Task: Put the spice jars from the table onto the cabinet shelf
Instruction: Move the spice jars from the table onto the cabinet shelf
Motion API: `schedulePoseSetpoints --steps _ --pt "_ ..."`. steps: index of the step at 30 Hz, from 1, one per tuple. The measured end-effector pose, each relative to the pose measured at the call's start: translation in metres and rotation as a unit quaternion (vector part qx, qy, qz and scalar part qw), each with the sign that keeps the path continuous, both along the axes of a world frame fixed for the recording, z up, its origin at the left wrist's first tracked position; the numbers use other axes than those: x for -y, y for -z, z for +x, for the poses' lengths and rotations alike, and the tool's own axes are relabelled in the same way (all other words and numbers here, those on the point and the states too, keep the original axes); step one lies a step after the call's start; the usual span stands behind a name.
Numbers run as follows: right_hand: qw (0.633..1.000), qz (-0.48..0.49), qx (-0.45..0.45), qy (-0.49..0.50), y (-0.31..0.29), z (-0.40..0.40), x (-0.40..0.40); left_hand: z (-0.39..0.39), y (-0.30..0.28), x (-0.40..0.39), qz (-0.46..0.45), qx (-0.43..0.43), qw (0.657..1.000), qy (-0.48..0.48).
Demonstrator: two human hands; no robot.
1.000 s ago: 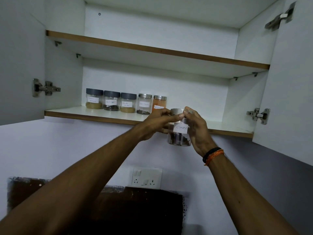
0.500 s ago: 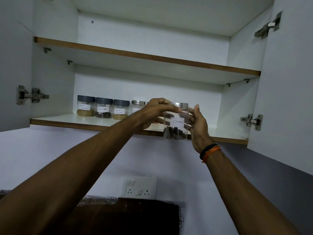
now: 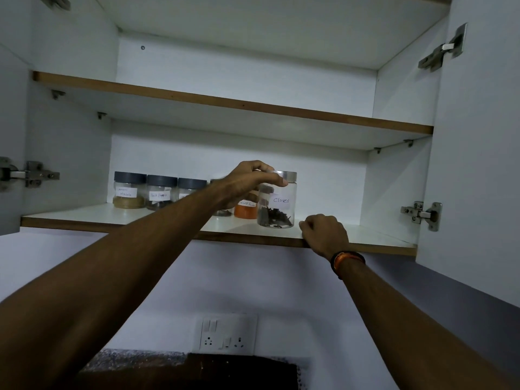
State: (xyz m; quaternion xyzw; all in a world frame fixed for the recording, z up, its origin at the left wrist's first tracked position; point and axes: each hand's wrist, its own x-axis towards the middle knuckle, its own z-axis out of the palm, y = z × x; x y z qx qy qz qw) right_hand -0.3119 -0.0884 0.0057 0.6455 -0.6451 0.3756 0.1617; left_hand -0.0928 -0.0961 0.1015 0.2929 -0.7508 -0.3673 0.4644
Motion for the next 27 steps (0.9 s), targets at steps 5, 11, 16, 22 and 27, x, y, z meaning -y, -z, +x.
schedulePoseSetpoints --steps 5,11,16,22,27 --pt "0.995 0.032 -0.083 -0.037 -0.002 -0.011 0.012 -0.009 0.002 0.029 -0.012 0.018 1.0 -0.012" --pt "0.993 0.027 -0.109 -0.032 0.002 -0.019 0.02 -0.024 0.009 0.069 0.001 0.031 1.0 -0.007" --pt "0.994 0.012 -0.102 -0.037 0.004 -0.022 0.023 -0.032 0.021 0.094 0.008 0.036 0.999 0.001" --pt "0.993 -0.006 -0.113 -0.027 0.006 -0.024 0.028 -0.035 0.01 0.121 -0.142 0.114 0.981 -0.059" --pt "0.992 -0.018 -0.118 -0.031 0.007 -0.024 0.032 -0.036 -0.004 0.14 -0.274 0.238 0.924 -0.121"
